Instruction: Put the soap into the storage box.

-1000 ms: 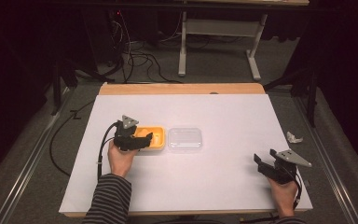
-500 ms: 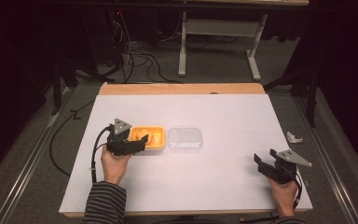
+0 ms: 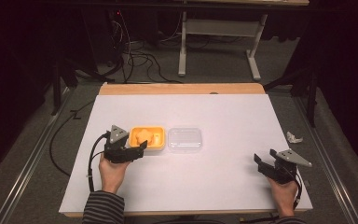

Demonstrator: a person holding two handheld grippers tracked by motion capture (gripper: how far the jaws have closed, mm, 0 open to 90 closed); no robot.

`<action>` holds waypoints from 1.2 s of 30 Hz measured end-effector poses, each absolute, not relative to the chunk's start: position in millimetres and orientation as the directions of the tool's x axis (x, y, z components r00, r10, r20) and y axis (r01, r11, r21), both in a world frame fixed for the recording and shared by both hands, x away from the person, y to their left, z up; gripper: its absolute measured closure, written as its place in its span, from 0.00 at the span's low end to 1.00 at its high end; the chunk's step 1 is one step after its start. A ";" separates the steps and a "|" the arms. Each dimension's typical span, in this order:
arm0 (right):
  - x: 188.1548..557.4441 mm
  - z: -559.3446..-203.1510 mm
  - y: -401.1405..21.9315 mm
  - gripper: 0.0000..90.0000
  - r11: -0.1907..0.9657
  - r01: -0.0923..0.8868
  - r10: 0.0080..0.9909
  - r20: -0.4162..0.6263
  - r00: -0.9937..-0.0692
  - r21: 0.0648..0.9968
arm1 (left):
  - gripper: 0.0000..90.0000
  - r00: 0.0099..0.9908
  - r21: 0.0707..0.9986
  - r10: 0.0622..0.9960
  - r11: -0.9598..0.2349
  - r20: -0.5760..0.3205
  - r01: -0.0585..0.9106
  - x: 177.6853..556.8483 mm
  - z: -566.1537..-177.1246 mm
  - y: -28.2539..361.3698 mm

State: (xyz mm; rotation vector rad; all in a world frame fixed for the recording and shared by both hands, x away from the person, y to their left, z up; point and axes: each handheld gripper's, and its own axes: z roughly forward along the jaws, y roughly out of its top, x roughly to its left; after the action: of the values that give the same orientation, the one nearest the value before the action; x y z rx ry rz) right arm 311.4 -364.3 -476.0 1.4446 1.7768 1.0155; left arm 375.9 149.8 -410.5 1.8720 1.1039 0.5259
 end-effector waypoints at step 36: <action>311.3 -476.0 -363.2 0.33 0.107 0.501 0.979 -0.004 -0.203 0.859 | 0.25 0.559 0.825 0.829 -0.319 0.004 0.467 344.0 -473.9 119.8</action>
State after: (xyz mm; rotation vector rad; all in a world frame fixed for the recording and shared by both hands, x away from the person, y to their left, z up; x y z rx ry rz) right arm 311.3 -363.2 -476.0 1.4453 1.7799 1.0073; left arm 344.0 119.8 -473.9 1.9671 1.0431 0.5551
